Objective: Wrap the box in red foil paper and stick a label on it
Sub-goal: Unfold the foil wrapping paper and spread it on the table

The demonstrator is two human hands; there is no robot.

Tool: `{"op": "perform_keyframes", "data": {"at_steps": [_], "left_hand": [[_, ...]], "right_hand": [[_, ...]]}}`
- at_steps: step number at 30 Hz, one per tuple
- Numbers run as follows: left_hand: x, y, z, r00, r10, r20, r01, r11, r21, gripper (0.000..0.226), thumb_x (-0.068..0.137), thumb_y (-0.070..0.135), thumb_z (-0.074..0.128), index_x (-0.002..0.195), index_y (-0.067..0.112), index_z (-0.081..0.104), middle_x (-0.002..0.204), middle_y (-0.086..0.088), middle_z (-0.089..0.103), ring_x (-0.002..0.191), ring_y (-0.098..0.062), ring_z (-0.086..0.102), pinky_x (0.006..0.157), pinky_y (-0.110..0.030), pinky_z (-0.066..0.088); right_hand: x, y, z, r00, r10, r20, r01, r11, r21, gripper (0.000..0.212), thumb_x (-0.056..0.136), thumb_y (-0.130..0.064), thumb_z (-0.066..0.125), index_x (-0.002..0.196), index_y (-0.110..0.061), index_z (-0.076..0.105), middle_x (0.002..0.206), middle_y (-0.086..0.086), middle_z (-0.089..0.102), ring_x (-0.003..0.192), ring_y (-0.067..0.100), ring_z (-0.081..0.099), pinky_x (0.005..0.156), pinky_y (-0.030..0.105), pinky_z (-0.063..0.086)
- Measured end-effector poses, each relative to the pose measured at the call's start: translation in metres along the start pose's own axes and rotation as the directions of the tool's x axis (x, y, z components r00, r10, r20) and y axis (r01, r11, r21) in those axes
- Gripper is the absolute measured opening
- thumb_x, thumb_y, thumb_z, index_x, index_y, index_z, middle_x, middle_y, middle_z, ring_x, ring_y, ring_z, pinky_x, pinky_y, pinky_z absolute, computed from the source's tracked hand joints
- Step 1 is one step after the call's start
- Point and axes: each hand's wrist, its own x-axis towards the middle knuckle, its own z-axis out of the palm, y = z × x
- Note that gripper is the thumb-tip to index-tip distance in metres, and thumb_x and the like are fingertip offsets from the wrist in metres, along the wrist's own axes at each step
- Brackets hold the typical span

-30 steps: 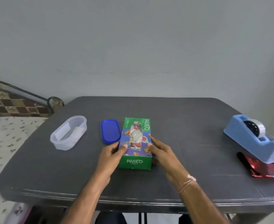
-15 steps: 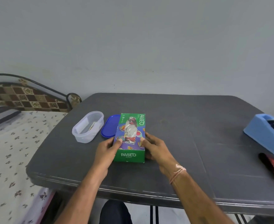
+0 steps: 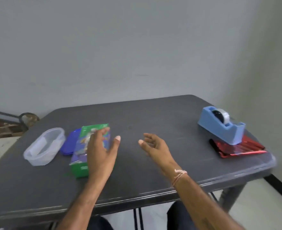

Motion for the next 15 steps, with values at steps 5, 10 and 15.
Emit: {"op": "perform_keyframes", "data": {"at_steps": [5, 10, 15], "left_hand": [[-0.024, 0.053, 0.105, 0.880, -0.138, 0.455, 0.235, 0.958, -0.163, 0.038, 0.089, 0.038, 0.075, 0.121, 0.019, 0.064, 0.116, 0.002, 0.067, 0.101, -0.012, 0.065, 0.080, -0.018, 0.047], [-0.045, 0.108, 0.213, 0.720, -0.102, 0.686, 0.232, 0.968, -0.099, 0.054, 0.088, 0.044, 0.075, 0.131, 0.016, 0.058, 0.128, -0.005, 0.062, 0.112, -0.020, 0.061, 0.095, -0.031, 0.047], [-0.054, 0.143, 0.305, 0.650, -0.122, 0.750, 0.077, 0.992, 0.095, 0.082, 0.078, 0.071, 0.068, 0.141, 0.021, 0.050, 0.139, -0.003, 0.058, 0.128, -0.023, 0.055, 0.106, -0.046, 0.047]], "right_hand": [[-0.013, -0.004, -0.116, 0.925, -0.184, -0.333, 0.092, 0.957, -0.273, 0.056, 0.088, -0.040, 0.079, 0.137, -0.022, 0.060, 0.133, -0.006, 0.063, 0.118, 0.011, 0.061, 0.103, 0.032, 0.052], [-0.016, 0.003, -0.222, 0.728, -0.309, -0.612, -0.147, 0.802, -0.580, 0.075, 0.081, -0.047, 0.082, 0.144, -0.024, 0.049, 0.142, 0.002, 0.048, 0.130, 0.024, 0.043, 0.104, 0.037, 0.041], [0.001, 0.021, -0.295, 0.699, -0.155, -0.699, -0.293, 0.829, -0.476, 0.103, 0.076, -0.044, 0.086, 0.157, -0.017, 0.028, 0.152, 0.009, 0.040, 0.141, 0.028, 0.038, 0.115, 0.042, 0.038]]}}
